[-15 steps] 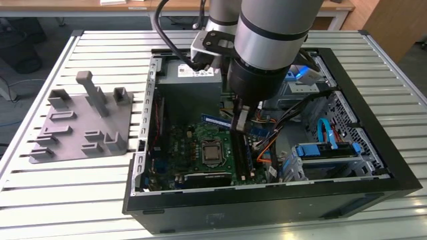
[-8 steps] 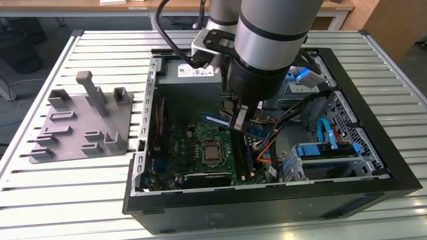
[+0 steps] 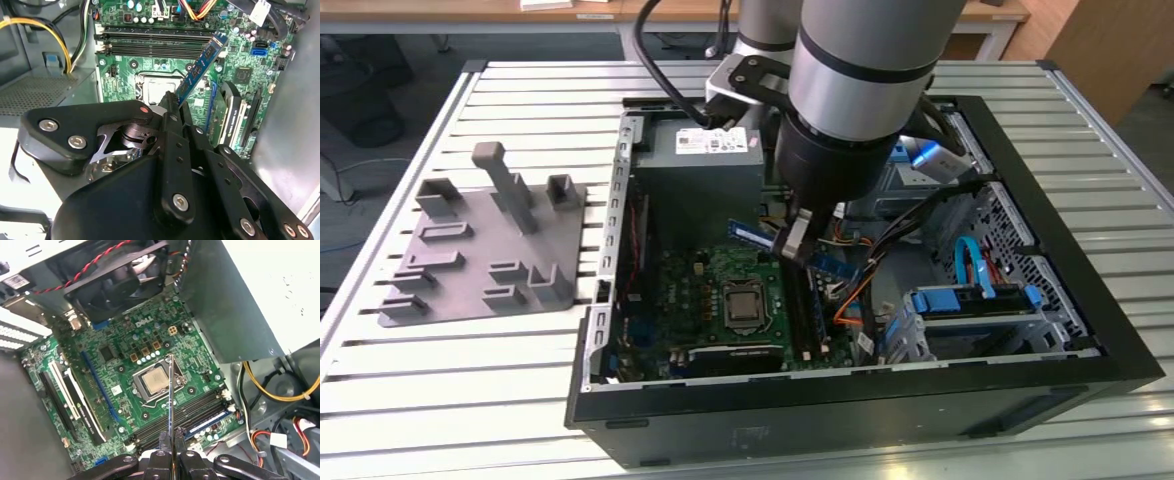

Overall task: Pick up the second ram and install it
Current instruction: 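Insert the second ram into the second slot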

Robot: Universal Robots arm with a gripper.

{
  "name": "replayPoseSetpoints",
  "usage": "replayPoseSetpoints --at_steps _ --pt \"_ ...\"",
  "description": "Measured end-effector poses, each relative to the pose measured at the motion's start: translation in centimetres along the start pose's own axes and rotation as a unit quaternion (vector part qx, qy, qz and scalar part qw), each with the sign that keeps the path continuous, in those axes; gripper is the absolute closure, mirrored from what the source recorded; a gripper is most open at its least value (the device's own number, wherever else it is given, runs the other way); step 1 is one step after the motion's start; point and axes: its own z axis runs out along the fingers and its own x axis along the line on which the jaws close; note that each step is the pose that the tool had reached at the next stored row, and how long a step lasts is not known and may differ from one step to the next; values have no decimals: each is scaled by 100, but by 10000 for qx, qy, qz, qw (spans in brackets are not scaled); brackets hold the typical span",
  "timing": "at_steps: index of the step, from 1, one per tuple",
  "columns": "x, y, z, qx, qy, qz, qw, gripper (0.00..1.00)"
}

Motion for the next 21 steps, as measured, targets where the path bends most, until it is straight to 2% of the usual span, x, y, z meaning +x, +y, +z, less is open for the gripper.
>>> replayPoseSetpoints --at_steps 5,10,16,21 --pt "0 0 2 12 -18 256 9997 86" --pt "0 0 4 23 -36 499 9987 86" --pt "0 -1 8 36 -57 785 9969 86" --pt "1 -1 10 47 -75 1031 9946 86"
